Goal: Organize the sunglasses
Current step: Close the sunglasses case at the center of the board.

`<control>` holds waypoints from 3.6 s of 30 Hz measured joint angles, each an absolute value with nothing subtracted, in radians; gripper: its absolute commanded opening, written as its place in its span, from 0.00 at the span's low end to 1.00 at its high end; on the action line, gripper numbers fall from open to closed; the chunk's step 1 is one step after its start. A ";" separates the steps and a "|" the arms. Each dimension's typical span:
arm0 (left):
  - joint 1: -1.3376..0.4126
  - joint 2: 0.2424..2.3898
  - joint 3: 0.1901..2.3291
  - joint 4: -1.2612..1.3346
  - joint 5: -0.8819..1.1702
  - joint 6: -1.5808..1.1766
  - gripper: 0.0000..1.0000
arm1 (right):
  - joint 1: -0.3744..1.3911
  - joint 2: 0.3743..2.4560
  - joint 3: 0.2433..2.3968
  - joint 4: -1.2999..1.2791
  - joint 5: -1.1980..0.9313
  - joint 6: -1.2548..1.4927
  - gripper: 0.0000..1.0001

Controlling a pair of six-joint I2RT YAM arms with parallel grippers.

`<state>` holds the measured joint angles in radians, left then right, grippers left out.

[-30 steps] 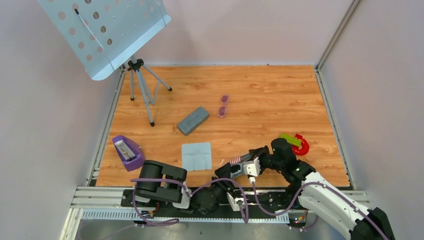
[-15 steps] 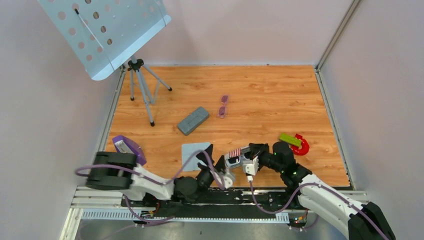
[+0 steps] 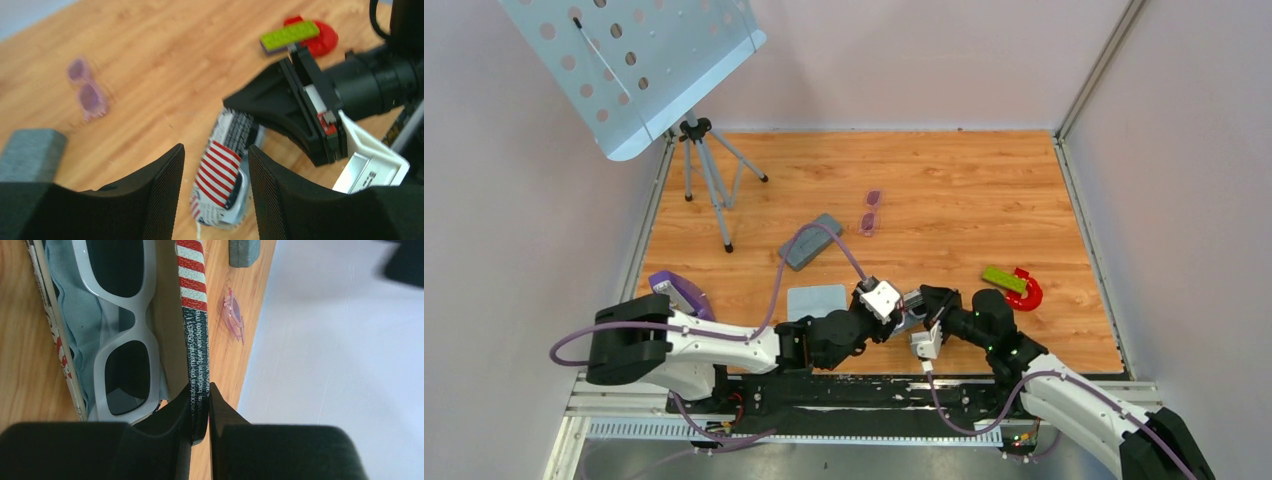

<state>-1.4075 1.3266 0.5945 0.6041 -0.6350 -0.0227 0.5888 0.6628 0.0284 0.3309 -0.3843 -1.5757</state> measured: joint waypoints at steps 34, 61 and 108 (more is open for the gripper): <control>-0.930 1.737 0.909 0.177 0.459 -0.350 0.81 | 0.588 0.660 0.036 0.263 -0.417 -1.744 0.00; -0.875 1.893 0.928 0.293 0.679 -0.475 0.27 | 0.588 0.649 0.034 0.192 -0.412 -1.772 0.59; -1.046 1.105 0.891 -0.366 -0.338 -0.297 0.88 | 0.619 1.023 0.760 -0.893 -0.498 -1.274 0.89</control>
